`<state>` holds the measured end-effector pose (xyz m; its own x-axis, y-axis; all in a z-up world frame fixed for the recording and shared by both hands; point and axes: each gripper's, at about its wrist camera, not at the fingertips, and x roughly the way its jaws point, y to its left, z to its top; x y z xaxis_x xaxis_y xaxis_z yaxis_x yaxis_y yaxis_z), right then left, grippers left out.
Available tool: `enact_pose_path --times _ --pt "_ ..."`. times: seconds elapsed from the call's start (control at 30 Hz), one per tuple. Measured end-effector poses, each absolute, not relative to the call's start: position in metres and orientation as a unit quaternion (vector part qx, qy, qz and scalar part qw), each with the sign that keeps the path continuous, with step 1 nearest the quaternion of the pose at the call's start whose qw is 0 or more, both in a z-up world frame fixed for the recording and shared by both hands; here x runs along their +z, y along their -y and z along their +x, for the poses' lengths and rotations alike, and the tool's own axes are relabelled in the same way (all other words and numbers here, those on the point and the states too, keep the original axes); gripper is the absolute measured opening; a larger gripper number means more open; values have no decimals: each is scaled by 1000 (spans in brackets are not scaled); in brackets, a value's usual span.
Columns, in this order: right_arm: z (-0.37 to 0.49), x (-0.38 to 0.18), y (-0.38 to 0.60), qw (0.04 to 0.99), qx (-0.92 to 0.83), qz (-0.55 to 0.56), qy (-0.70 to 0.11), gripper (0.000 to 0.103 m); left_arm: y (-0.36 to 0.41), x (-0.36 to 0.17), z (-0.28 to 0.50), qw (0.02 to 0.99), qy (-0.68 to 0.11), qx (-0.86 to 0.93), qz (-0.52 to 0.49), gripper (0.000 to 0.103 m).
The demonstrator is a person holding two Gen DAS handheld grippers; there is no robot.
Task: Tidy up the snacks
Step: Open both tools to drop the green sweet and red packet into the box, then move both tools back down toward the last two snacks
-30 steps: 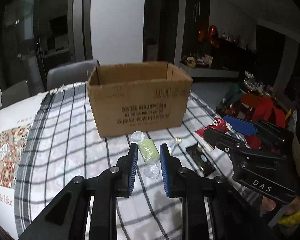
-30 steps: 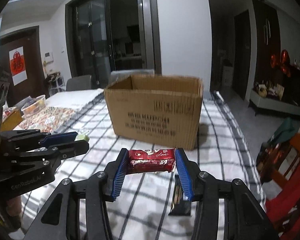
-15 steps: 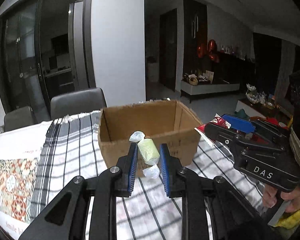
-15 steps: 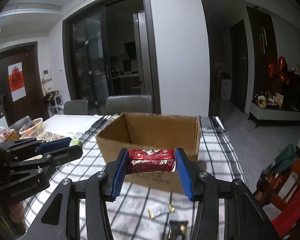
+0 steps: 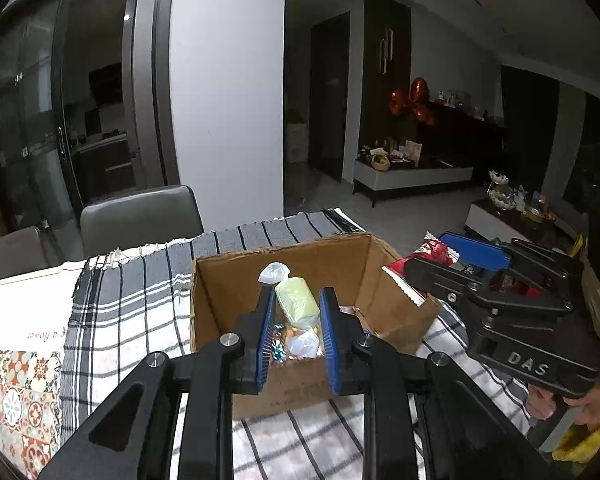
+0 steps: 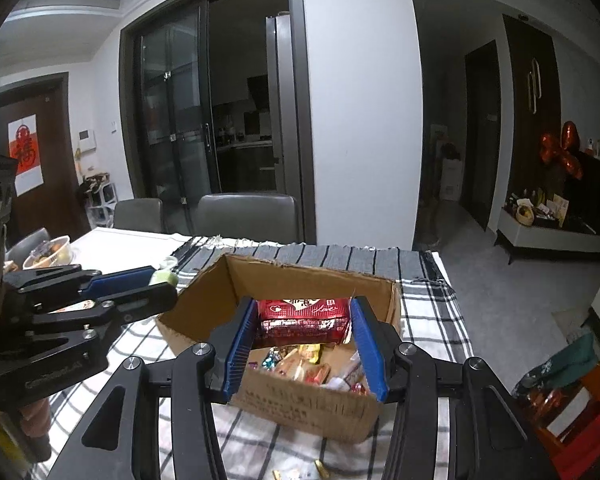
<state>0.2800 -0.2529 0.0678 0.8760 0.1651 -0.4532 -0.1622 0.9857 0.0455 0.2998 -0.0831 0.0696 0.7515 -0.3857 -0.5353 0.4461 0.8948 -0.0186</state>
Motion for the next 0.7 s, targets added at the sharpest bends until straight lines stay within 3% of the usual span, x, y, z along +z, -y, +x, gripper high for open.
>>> enact_pose_path --times 0.2,0.3,0.7 --pt "303 64 254 966 76 -1 -247 50 90 60 333 933 -288 -208 63 25" --pt "309 60 255 964 61 -3 -260 54 90 56 341 932 -298 -197 62 43" --pt "256 45 267 964 40 19 -262 54 93 46 280 927 -286 -226 87 44"
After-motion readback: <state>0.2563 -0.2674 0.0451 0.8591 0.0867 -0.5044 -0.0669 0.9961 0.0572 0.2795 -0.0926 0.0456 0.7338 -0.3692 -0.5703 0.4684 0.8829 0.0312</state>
